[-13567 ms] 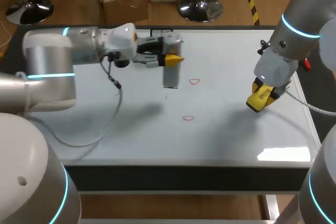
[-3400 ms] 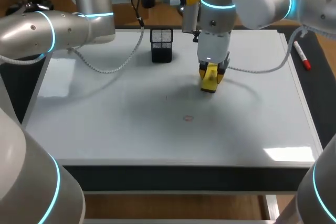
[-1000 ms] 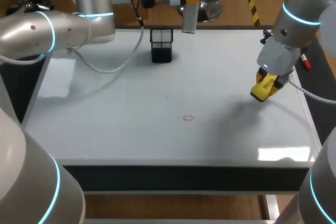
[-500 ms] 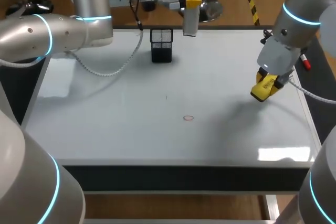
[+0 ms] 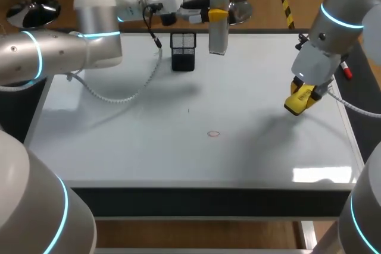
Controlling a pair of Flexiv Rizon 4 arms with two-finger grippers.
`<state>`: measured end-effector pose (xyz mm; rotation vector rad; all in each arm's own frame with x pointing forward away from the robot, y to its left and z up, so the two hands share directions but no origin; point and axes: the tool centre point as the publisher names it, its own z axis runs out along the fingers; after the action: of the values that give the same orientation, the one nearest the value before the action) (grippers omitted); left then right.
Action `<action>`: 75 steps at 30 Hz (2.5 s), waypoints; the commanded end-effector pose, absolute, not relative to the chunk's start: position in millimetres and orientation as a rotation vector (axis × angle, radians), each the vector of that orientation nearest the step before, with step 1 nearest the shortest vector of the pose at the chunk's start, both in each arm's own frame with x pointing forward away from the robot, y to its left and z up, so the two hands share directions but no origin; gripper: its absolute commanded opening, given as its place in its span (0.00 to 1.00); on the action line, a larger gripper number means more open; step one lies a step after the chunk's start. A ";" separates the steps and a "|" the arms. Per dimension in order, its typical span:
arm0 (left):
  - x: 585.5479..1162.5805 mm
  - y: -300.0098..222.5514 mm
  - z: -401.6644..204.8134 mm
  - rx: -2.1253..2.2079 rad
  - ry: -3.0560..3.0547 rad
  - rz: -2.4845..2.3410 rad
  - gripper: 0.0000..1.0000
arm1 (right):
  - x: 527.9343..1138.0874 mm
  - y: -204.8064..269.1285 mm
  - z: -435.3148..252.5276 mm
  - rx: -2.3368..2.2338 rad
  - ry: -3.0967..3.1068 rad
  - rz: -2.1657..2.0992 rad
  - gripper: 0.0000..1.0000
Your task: Pick up the inspection probe, press it on each red-marked spot on the whiteboard one by one, put down the probe, pick up the eraser, and wipe off all the red marks.
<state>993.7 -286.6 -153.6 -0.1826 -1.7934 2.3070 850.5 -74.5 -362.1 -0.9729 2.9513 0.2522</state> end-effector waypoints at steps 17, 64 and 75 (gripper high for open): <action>849.5 -279.0 -181.2 -0.103 -1.834 2.290 0.00 | 851.1 -74.6 -361.9 -0.975 2.954 0.246 0.00; 823.5 -269.7 -264.2 -0.227 -1.724 2.203 0.00 | 851.1 -74.6 -361.9 -0.975 2.954 0.246 0.00; 815.4 -269.1 -270.5 -0.254 -1.711 2.189 0.00 | 851.1 -74.6 -361.9 -0.975 2.954 0.246 0.00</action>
<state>813.3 -268.3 -270.2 -0.2475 -1.7171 2.1912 850.5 -74.4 -362.0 -0.9731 2.9518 0.2511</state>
